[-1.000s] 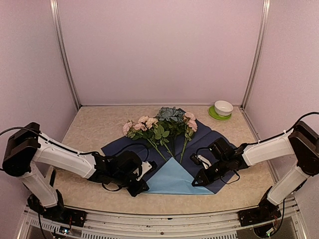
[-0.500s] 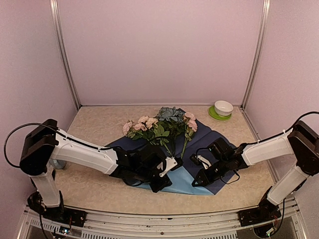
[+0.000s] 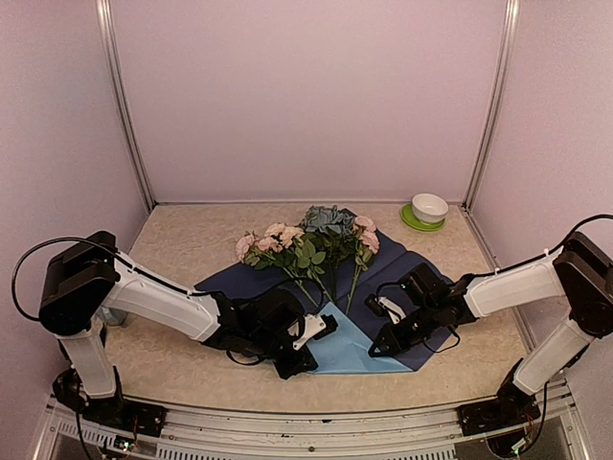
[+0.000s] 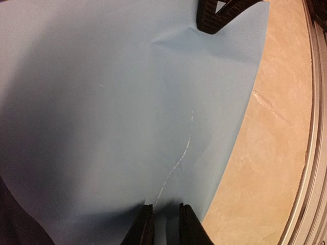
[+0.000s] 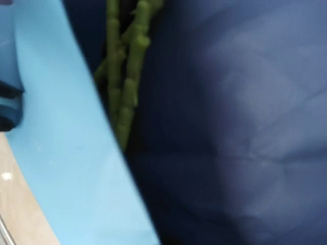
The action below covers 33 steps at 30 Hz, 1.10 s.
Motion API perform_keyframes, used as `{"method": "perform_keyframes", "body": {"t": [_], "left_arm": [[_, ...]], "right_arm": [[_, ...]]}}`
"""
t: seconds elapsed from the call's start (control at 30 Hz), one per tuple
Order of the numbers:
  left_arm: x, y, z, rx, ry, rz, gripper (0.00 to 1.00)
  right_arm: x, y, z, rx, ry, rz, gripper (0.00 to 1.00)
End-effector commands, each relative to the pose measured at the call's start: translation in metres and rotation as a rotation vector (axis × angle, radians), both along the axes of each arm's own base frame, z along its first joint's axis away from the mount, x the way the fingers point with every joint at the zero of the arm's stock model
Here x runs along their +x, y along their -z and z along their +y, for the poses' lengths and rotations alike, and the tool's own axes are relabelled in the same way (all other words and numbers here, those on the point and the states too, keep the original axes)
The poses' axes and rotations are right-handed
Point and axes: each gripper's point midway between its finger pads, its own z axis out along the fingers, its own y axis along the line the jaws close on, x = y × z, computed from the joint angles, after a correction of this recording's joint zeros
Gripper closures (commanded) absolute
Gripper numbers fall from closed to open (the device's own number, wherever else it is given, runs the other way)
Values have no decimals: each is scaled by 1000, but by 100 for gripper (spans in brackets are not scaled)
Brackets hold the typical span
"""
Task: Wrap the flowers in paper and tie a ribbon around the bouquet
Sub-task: Press the fold line of the 1/4-folded wrapping paper.
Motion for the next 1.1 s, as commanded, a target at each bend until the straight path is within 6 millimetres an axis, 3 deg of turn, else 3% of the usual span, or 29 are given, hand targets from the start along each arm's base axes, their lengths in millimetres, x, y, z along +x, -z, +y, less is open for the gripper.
{"method": "perform_keyframes", "body": {"t": [0.0,0.03,0.1,0.17,0.27,0.37,0.4,0.47,0.57,0.63,0.7,0.83,1.0,1.07], "left_arm": [[-24,39,47,154,-62,121,82],[-24,42,50,159,-70,126,82],[-26,46,53,161,-78,135,82],[-28,47,52,153,-75,139,82],[-28,46,48,132,-74,134,82],[-28,44,45,115,-69,130,83],[-28,43,44,110,-68,130,83],[-28,42,42,99,-67,129,82],[-29,43,42,97,-68,133,83],[-28,42,42,96,-69,131,82],[-29,42,43,95,-71,130,82],[-29,41,43,87,-74,132,83],[-28,43,44,101,-70,128,83],[-29,44,45,106,-68,127,82]], "right_arm": [[7,5,-7,-55,29,-2,100],[7,6,-8,-69,30,-1,100],[10,6,-15,-124,42,-10,84],[21,-8,-20,-166,65,-56,75],[42,-42,-30,-230,139,-156,51],[48,-63,-35,-303,194,-223,47],[42,-68,-27,-289,184,-239,47],[19,-74,10,-191,100,-243,53],[-22,-80,68,101,-93,-111,75],[-41,-79,89,236,-180,-12,89],[-43,-66,93,236,-190,29,99],[-34,-31,90,161,-159,73,100],[-49,15,71,51,-167,179,100],[-55,20,61,32,-158,186,100]]}}
